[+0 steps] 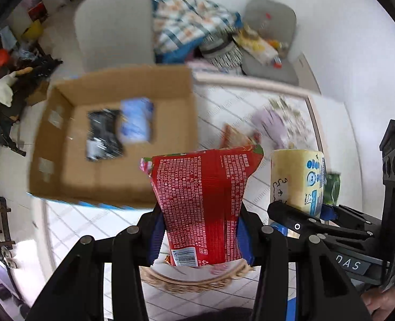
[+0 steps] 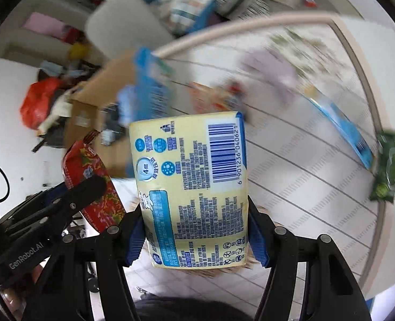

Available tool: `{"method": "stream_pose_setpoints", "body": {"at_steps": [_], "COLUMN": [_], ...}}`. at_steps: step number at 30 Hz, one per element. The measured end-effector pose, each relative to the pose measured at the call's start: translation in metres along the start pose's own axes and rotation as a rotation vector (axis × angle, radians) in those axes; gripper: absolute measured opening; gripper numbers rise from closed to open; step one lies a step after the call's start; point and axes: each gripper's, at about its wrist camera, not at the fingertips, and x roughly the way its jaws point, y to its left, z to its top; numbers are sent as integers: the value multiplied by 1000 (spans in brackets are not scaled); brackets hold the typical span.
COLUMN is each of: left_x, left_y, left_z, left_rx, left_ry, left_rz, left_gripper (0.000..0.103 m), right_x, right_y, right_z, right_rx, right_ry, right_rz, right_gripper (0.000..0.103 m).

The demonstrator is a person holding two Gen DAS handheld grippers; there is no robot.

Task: Organize soft objects
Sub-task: 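Carry both packs into the box and open both tools to release them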

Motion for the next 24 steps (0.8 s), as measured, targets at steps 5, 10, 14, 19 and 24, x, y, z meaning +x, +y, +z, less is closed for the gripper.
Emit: {"method": "stream_pose_setpoints", "body": {"at_steps": [5,10,14,19,24], "left_x": [-4,8,33,77,115], "left_y": [73,142,188,223,240], "left_z": [21,52,79,109,127], "left_rx": [-26,-64,-92,-111,-112], "left_ry": [-27,3,49,127,207], "left_rz": [55,96,114,114,108], "left_gripper": [43,43,43,43,43], "right_x": [6,36,72,125,160], "right_y": [80,146,174,174,154], "right_z": [24,58,84,110,132], "right_rx": [-41,-71,-78,-54,-34], "right_ry": [-40,-41,-20,30,55], "right_rz": [-15,-91,-181,-276,-339], "right_gripper": [67,67,67,67,67]}}
